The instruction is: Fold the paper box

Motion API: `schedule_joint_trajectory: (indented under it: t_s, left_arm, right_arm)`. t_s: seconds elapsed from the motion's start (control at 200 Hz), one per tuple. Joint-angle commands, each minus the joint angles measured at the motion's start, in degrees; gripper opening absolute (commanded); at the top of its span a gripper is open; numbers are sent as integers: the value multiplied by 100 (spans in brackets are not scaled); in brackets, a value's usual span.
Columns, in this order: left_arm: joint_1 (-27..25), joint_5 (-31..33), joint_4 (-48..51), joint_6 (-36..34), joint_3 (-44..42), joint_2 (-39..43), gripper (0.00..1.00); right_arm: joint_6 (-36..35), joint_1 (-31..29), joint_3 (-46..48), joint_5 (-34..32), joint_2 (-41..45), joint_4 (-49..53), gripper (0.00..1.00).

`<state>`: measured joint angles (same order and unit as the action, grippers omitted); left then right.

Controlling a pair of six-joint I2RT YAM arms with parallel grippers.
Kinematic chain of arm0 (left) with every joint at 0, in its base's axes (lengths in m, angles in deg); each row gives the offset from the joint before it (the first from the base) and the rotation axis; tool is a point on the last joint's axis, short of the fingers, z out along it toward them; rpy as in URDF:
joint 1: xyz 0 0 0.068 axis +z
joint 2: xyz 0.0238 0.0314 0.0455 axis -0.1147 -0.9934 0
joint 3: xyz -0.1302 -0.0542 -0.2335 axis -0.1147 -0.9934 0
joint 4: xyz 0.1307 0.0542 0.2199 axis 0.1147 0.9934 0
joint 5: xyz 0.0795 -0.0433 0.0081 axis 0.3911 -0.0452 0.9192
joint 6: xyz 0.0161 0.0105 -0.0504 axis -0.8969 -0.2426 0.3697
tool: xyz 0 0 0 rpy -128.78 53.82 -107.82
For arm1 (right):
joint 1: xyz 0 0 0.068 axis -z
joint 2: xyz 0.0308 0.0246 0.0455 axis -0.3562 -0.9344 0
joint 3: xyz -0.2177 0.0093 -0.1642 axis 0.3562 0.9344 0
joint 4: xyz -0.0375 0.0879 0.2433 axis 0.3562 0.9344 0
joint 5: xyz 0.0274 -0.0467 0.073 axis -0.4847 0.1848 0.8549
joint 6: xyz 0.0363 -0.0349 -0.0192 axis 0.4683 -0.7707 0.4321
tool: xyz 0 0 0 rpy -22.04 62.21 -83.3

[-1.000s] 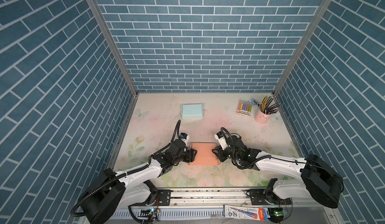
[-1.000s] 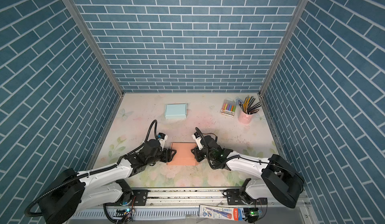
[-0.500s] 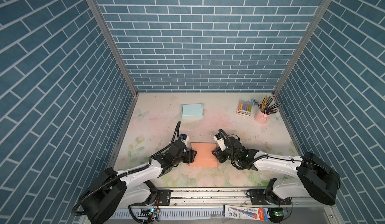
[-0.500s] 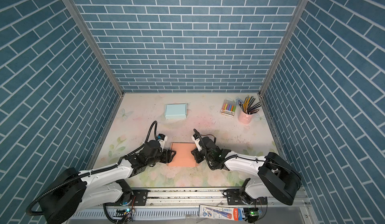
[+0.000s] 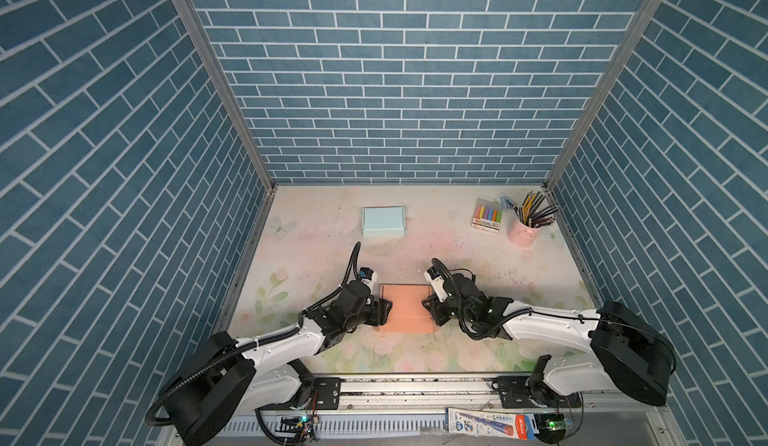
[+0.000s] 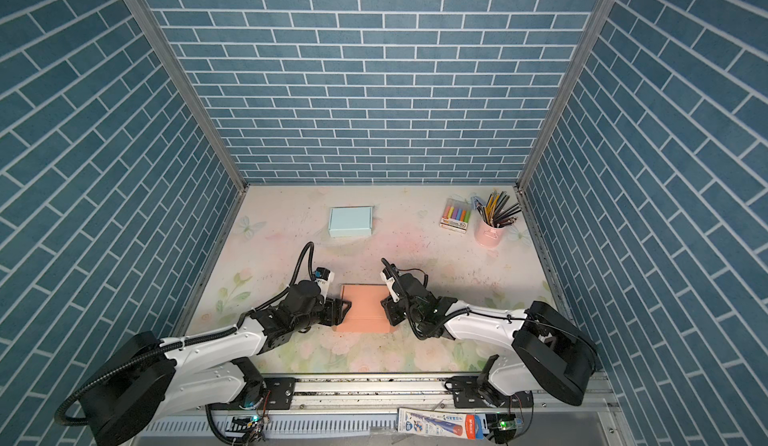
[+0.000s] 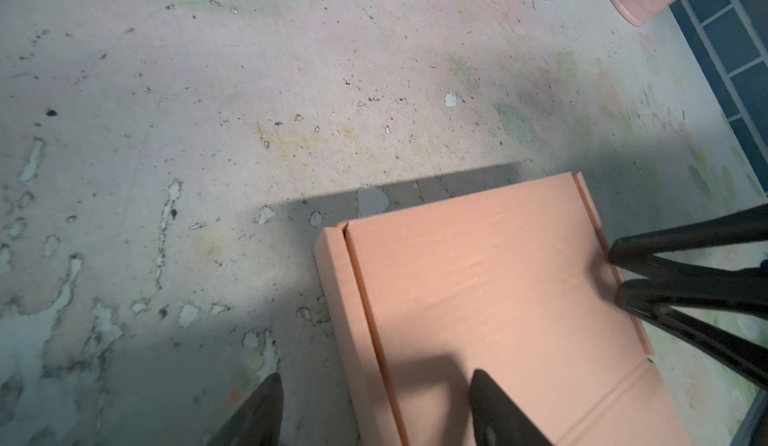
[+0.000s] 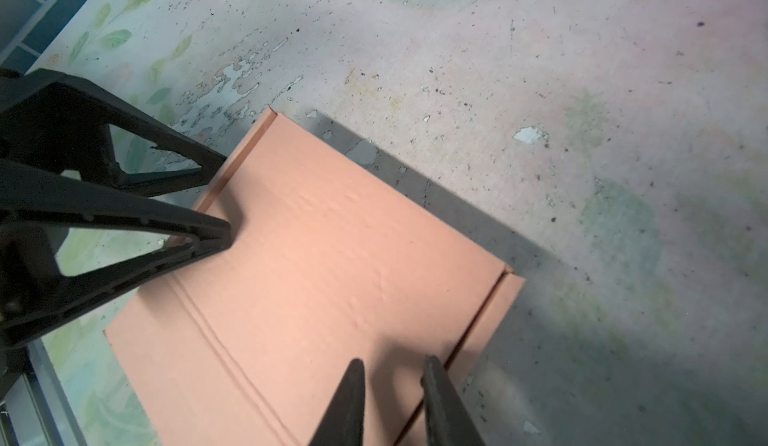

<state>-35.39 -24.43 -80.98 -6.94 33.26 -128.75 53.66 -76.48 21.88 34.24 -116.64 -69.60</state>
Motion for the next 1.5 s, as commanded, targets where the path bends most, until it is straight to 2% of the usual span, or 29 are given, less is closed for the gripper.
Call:
schedule_joint_trajectory:
  t_s: [0.0,0.13,0.27,0.345,0.61,0.88,1.015,1.225,1.35,1.495]
  left_arm:
    - [-26,96,101,26,-55,-30,71]
    - [-23,89,124,24,5,37,71]
    - [-29,88,92,16,50,71,72]
    - [-23,90,55,8,105,74,73]
    - [-22,105,442,-55,357,409,76]
    - [-111,142,1152,90,171,1345,77]
    - [-311,219,1474,250,12,1860,78]
    - [-617,52,1101,428,-348,2250,78]
    - [-647,75,1136,506,-400,2214,78]
    - [-773,139,1101,616,-477,2205,78]
  right_arm:
    - [-5,-36,-118,-169,-53,431,27]
    - [5,-74,-220,-232,135,602,27]
    - [-4,-312,-502,-846,253,1115,32]
    - [36,-371,-545,-922,308,1202,34]
    - [378,-389,-493,-770,758,1423,43]
    - [1111,-429,-134,-92,1152,1376,50]
    - [1506,-663,97,-97,1348,1329,53]
    - [1949,-817,503,-91,1594,1087,56]
    - [2202,-876,682,-60,1609,788,69]
    - [2293,-914,773,29,1523,493,71]
